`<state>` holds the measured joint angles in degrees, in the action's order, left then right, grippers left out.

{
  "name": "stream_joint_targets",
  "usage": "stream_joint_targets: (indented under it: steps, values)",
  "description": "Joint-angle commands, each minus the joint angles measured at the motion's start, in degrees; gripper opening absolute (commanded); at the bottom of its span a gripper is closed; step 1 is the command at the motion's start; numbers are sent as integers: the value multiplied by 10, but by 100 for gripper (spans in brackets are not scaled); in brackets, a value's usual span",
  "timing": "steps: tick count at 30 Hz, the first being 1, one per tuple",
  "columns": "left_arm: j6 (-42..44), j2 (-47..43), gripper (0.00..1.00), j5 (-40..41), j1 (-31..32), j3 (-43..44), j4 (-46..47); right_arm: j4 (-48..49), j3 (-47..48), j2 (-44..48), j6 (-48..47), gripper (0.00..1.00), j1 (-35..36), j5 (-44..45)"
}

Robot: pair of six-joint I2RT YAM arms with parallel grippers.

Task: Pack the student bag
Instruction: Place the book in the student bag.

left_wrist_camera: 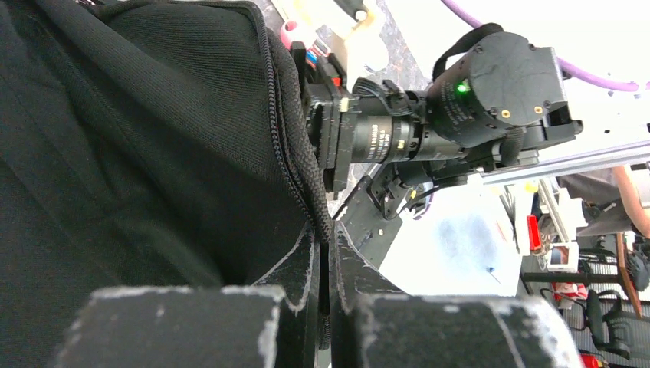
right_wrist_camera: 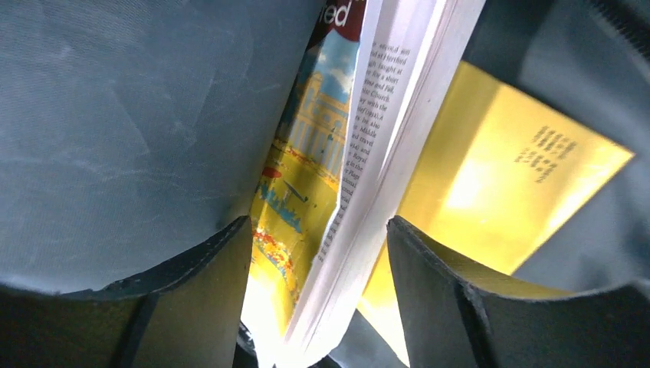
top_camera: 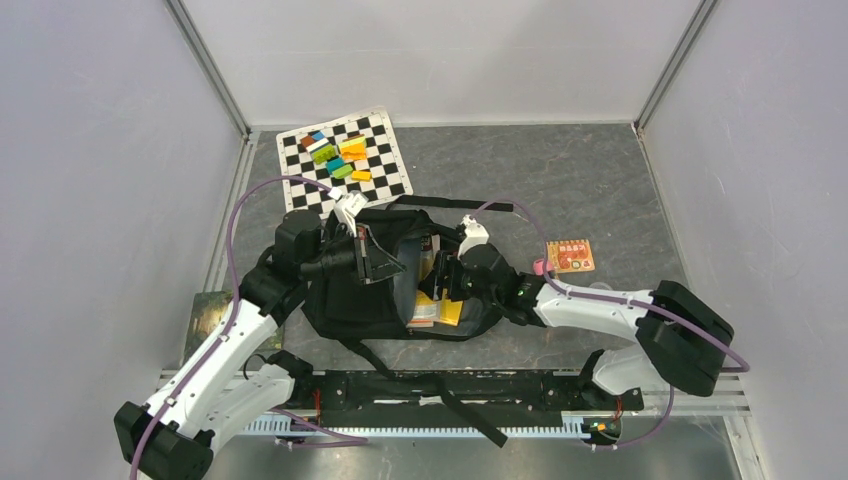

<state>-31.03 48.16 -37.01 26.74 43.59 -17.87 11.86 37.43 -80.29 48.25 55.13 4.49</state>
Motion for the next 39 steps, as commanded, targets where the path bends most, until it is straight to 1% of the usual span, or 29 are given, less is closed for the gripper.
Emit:
stream_joint_targets:
  steps: [1,7,9,10,11,13,16,19,20,23,25,26,28,29,31,34,35,36,37,38,39]
  values:
    - [8,-9,2,14,0,6,15,-22,0,33,-50,67,3,58]
    - [14,-8,2,17,0,9,7,-20,5,3,-54,49,3,39]
    - [15,-8,2,19,0,10,4,-13,8,-12,-54,48,3,26]
    - [16,-9,2,20,0,11,3,-6,11,-19,-54,45,3,13]
    - [17,-9,2,22,0,11,1,4,12,-28,-55,42,4,1]
    - [20,-9,2,29,0,11,-5,33,16,-40,-54,30,6,-23]
    - [24,-7,2,67,-1,13,-35,62,37,-58,-62,21,14,-41]
    - [15,-8,2,122,-4,7,-56,63,67,-89,-70,17,20,-43]
    - [8,-8,2,145,-4,2,-60,64,72,-99,-70,16,21,-59]
    - [-19,-12,2,229,-8,-8,-88,61,74,-109,-68,14,21,-65]
    - [-47,-18,2,296,-10,-15,-115,57,63,-90,-70,16,21,-54]
    - [-64,-24,2,332,-11,-24,-128,53,56,-75,-73,19,21,-49]
    - [-96,-40,2,397,-14,-45,-146,33,45,-46,-83,28,20,-12]
    - [-113,-49,2,429,-15,-62,-150,21,41,-33,-88,31,21,2]
    - [-150,-67,2,461,-19,-99,-144,-3,32,-5,-99,37,20,24]
    - [-181,-76,13,489,-23,-142,-134,-31,16,36,-107,43,20,49]
    - [-190,-76,15,491,-24,-152,-133,-39,10,54,-111,45,20,55]
    - [-194,-75,20,490,-24,-159,-130,-46,5,73,-114,47,20,63]
    - [-195,-75,29,487,-24,-162,-129,-55,1,87,-117,50,20,70]
    - [-193,-76,45,487,-25,-160,-131,-63,-2,107,-124,53,20,77]
    - [-190,-78,66,487,-25,-151,-137,-75,-3,121,-130,55,20,86]
